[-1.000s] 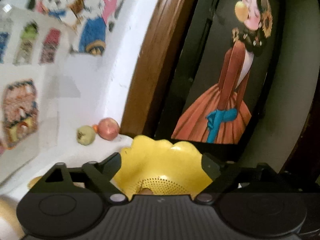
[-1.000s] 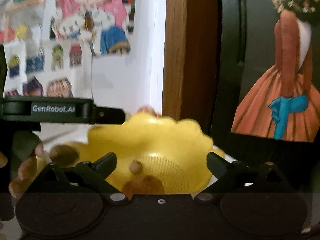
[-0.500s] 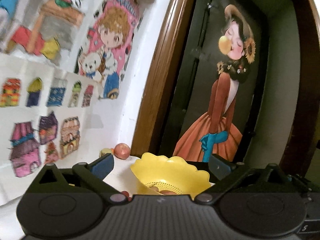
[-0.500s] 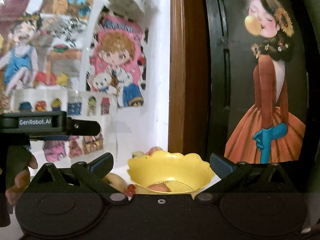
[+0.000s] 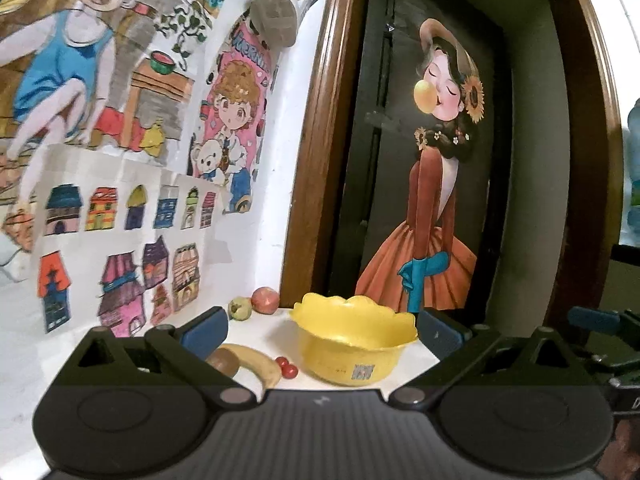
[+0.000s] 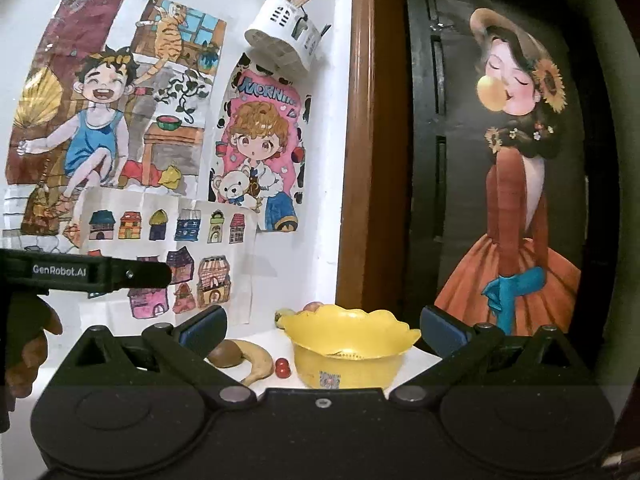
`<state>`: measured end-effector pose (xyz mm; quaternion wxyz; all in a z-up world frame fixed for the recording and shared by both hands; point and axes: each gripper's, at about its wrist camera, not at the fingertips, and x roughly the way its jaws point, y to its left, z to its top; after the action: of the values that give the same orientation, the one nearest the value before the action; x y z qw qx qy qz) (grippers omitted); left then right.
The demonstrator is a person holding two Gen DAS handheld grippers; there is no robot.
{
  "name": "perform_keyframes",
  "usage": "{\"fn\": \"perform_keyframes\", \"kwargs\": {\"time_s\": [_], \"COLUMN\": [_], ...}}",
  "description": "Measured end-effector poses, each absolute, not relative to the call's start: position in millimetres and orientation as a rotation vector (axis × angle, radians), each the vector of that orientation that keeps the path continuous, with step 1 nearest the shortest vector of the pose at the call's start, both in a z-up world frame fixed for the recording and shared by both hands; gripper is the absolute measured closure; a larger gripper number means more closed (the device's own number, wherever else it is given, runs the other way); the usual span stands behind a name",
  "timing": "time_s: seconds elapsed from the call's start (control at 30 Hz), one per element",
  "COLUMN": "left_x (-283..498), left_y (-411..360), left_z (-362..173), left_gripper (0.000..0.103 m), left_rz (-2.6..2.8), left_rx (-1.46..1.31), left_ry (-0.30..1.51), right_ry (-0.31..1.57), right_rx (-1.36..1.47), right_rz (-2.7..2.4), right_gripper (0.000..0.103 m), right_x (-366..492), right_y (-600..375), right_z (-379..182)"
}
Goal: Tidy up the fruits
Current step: 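Withdraw both open tools from the bowl back toward the table fruit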
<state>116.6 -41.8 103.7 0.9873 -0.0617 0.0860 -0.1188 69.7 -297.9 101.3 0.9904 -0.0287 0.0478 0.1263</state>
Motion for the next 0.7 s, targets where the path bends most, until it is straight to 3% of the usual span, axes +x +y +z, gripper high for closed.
{"fn": "perform_keyframes", "kwargs": {"time_s": [0.7], "left_x": [29.1], "left_y": [17.8], "left_z": [65.4], "left_gripper": [0.0], "left_rz": [-0.158], "left_rx": [-0.137], "left_ry": [0.2], "right_ry": [0.138], "right_rx": [0.0], "right_rz": [0.219], "right_gripper": [0.001], "right_x": [-3.5], "right_y": [-243.6], "right_z": [75.8]}}
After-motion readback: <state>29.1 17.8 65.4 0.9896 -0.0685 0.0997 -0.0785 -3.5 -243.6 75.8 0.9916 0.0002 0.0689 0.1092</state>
